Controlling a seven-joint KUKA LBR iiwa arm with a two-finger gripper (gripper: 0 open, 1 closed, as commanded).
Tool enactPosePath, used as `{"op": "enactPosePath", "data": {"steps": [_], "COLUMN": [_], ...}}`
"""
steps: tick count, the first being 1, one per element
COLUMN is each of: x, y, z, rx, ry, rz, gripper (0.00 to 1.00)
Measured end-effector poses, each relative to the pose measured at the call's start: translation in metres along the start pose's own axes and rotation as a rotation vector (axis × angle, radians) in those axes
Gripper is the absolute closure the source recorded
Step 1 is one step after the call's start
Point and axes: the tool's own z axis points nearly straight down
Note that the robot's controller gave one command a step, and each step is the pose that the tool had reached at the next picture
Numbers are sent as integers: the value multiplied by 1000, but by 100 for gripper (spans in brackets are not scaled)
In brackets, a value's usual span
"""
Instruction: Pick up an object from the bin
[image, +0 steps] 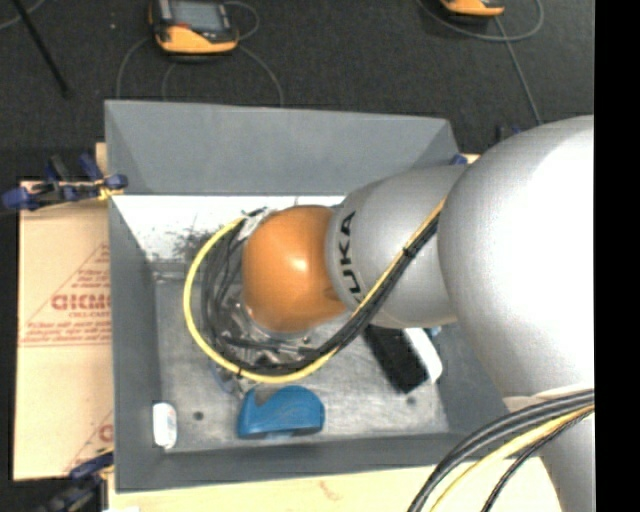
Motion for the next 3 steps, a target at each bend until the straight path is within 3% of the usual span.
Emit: {"op": "enactPosePath", "data": {"steps": [3], "x": [0], "y": [0], "z": [0], "rx": [0], "ry": [1], "rz": [3], "gripper": [100]}}
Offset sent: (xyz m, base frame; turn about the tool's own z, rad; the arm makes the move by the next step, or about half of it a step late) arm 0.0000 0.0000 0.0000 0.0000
